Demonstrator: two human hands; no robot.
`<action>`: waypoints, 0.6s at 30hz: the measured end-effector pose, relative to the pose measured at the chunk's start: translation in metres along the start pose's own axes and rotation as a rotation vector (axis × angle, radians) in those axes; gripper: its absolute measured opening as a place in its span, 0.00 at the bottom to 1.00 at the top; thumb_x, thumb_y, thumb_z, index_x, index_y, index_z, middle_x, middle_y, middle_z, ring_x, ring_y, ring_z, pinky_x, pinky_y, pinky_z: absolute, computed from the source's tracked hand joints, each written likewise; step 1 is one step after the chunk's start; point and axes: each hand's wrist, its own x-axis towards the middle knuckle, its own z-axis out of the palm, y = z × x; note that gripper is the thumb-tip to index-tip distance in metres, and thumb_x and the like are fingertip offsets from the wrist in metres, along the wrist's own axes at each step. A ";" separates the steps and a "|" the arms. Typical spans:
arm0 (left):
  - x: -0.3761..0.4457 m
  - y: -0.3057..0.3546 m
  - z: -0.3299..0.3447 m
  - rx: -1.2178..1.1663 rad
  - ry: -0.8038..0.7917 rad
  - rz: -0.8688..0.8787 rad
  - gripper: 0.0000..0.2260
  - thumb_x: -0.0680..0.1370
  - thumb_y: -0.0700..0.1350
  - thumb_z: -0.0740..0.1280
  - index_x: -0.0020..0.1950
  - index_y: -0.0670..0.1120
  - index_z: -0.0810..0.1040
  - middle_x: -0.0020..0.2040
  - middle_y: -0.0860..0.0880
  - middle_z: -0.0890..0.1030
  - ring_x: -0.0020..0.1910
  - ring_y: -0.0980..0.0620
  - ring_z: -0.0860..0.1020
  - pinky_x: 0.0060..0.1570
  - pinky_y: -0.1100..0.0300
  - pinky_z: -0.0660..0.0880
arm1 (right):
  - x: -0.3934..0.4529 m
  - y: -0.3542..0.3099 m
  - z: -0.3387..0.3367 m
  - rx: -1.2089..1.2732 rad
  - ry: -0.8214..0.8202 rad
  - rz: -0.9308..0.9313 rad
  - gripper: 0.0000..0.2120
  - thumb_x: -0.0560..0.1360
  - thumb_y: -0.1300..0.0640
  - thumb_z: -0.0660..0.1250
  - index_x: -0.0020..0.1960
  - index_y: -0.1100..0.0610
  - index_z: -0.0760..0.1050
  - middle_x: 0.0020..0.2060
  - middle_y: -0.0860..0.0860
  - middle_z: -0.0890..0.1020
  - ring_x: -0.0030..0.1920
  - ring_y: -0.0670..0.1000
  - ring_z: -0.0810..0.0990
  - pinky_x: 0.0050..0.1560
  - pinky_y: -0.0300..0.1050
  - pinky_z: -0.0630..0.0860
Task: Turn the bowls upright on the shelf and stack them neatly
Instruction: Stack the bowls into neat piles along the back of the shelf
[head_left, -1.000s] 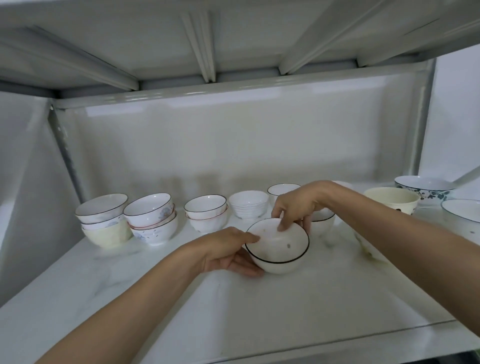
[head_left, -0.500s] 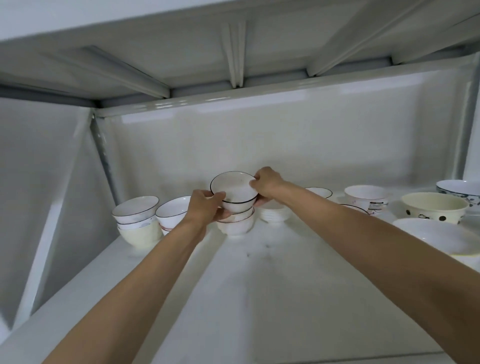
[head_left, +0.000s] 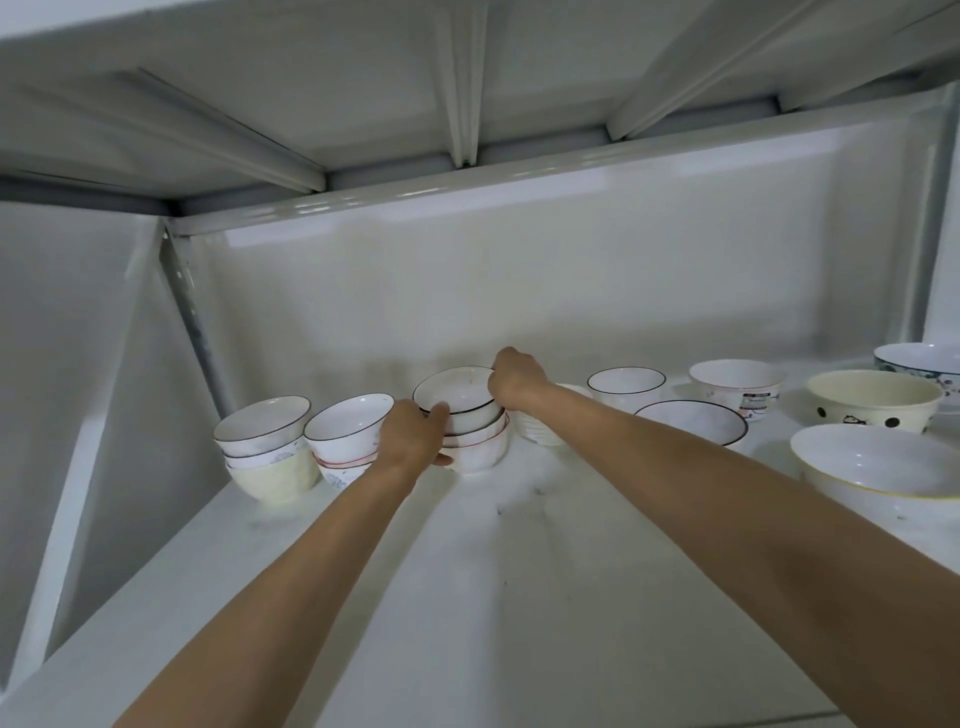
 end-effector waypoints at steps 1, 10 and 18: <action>0.000 0.000 0.000 0.008 -0.002 -0.009 0.11 0.80 0.46 0.61 0.48 0.37 0.74 0.34 0.43 0.72 0.19 0.51 0.77 0.47 0.41 0.80 | 0.001 0.001 0.001 0.000 -0.004 -0.003 0.11 0.76 0.67 0.56 0.36 0.59 0.65 0.40 0.56 0.75 0.45 0.58 0.74 0.43 0.42 0.68; 0.002 -0.011 0.005 -0.079 -0.031 -0.077 0.10 0.82 0.43 0.60 0.49 0.36 0.72 0.34 0.43 0.71 0.30 0.49 0.72 0.24 0.57 0.78 | 0.003 0.003 0.008 -0.036 -0.013 -0.003 0.07 0.78 0.65 0.57 0.53 0.64 0.73 0.55 0.60 0.79 0.56 0.60 0.78 0.47 0.43 0.69; -0.015 -0.013 0.012 0.056 0.024 0.078 0.15 0.80 0.50 0.62 0.60 0.41 0.67 0.45 0.42 0.74 0.36 0.46 0.73 0.22 0.61 0.69 | 0.004 0.024 -0.020 -0.051 0.068 -0.018 0.14 0.76 0.61 0.58 0.32 0.57 0.61 0.31 0.52 0.70 0.39 0.57 0.72 0.39 0.42 0.66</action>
